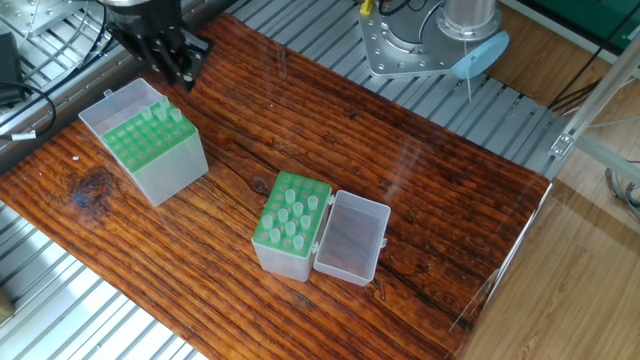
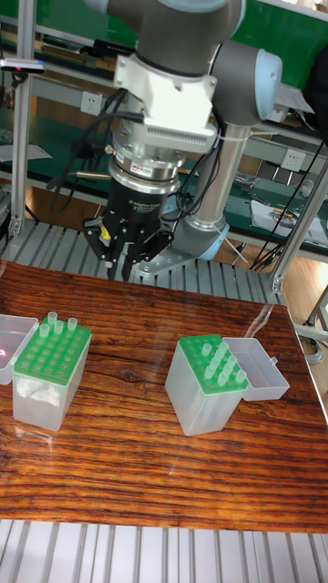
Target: Transfer all large pipette tips from one holder to another
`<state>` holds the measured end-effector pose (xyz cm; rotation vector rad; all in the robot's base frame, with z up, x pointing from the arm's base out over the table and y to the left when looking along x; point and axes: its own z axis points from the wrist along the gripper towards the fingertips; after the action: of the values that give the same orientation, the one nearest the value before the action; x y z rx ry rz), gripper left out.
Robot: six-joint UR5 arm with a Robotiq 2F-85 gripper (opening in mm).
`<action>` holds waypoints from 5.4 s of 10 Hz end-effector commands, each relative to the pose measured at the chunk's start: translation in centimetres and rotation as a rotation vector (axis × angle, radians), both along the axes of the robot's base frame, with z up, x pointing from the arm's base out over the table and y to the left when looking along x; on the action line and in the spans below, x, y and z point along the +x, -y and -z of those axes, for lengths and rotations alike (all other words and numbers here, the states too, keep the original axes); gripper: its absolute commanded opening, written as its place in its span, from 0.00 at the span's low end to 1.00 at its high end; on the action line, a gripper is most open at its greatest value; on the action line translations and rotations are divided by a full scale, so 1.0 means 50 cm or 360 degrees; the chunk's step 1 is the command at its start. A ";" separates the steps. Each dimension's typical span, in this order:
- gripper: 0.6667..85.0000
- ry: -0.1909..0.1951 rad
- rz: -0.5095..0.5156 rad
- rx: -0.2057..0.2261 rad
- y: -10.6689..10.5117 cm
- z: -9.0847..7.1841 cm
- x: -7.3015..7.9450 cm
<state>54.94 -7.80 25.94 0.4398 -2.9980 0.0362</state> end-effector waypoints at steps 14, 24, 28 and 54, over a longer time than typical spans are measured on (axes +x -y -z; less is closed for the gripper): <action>0.26 -0.0001 0.0341 0.0028 -0.132 0.001 0.000; 0.31 0.0211 0.0612 0.0210 -0.321 0.123 0.001; 0.31 0.0282 0.0301 0.0191 -0.318 0.141 0.017; 0.35 0.0261 -0.0029 0.0240 -0.350 0.178 -0.015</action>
<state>53.75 10.14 16.11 0.5378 -3.1679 -0.1636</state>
